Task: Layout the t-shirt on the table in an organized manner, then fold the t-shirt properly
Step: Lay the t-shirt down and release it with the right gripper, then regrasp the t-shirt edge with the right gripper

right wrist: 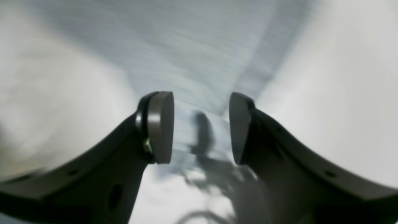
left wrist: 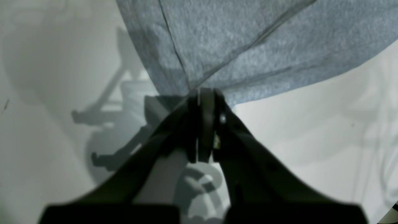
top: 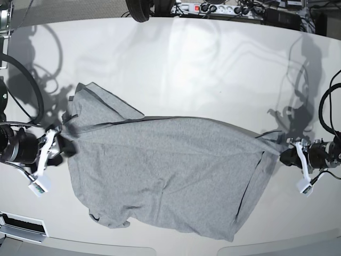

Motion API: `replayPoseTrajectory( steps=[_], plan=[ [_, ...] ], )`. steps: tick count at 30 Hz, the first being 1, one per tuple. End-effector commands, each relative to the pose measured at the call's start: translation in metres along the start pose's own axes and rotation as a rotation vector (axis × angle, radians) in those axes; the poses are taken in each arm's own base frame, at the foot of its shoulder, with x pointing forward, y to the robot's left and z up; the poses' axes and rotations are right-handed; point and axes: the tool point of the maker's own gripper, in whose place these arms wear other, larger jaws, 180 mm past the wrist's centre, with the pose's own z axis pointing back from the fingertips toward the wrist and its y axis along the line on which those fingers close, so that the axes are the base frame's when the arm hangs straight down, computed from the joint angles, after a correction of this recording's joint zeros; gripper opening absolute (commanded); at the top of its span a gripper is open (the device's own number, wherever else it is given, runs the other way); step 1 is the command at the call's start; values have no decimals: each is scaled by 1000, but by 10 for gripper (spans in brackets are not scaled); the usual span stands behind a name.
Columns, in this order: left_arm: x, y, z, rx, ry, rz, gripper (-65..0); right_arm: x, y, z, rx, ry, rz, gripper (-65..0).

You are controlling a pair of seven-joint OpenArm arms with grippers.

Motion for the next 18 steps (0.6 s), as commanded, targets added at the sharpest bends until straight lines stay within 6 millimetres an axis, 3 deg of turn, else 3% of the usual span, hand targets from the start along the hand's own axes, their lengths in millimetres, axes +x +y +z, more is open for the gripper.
replayPoseTrajectory(
  steps=[1, 5, 10, 14, 18],
  plan=[
    [20, 11, 13, 23, -56, -7, -650, 16, 7, 9, 49, -51, 3, -353],
    [20, 11, 13, 23, -56, -7, -650, 21, 61, 6, 319, -119, -72, -353],
    [22, 11, 13, 22, -63, -8, -650, -19, 88, -32, 320, -12, -130, -352],
    [22, 11, 13, 23, -64, -8, -650, -48, 94, -54, 243, 42, -161, -352],
    [22, 11, 13, 23, -64, -8, -650, -64, 75, -64, 78, 18, -136, -350]
  ],
)
